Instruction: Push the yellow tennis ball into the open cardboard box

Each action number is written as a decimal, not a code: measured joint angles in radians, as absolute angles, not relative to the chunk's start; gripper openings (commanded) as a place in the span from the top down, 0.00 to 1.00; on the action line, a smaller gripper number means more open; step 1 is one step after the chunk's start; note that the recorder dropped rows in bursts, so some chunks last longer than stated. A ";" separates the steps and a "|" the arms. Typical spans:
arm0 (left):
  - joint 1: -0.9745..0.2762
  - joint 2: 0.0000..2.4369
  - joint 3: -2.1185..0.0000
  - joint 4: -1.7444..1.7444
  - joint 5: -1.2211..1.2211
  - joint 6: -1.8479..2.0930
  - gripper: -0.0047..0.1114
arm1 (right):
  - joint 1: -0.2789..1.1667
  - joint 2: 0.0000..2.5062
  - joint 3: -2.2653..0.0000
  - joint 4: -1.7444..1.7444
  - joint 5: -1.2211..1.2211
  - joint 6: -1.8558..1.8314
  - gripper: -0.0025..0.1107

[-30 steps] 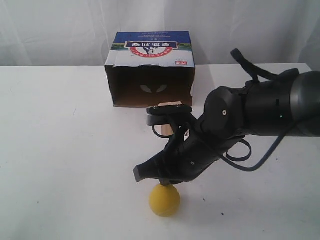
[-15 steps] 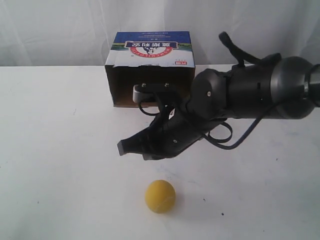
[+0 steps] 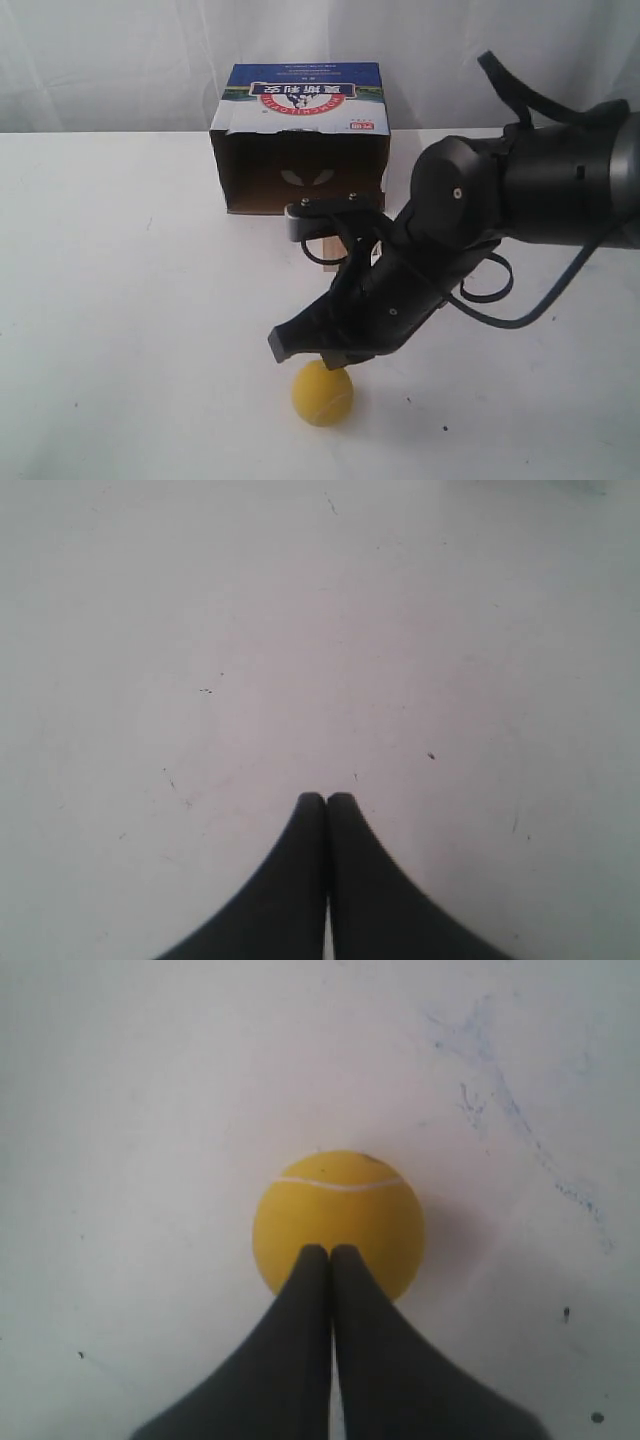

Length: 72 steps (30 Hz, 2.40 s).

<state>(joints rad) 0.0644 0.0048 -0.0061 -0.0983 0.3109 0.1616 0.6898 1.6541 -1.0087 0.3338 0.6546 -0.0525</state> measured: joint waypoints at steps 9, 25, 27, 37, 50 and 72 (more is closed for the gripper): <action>0.064 0.005 -0.006 -0.098 0.311 0.162 0.96 | 0.690 1.654 -0.971 0.344 0.619 -0.046 0.98; 0.064 0.005 -0.006 -0.098 0.311 0.162 0.96 | 0.690 1.738 -0.981 0.473 0.494 -0.062 0.98; 0.064 0.005 -0.006 -0.098 0.311 0.162 0.96 | 0.690 1.747 -0.988 0.497 0.470 -0.074 0.98; 0.064 0.005 -0.006 -0.098 0.311 0.162 0.96 | 0.690 1.800 -1.083 0.513 0.457 -0.104 0.98; 0.064 0.005 -0.006 -0.098 0.311 0.162 0.96 | 0.690 1.792 -1.153 0.498 0.747 -0.127 0.98; 0.064 0.005 -0.006 -0.096 0.311 0.162 0.96 | 0.690 1.883 -1.153 0.569 0.495 -0.150 0.98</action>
<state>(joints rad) 0.0644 0.0048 -0.0061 -0.0963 0.3109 0.1616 0.6898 1.8833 -1.1533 0.5694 0.4952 -0.1495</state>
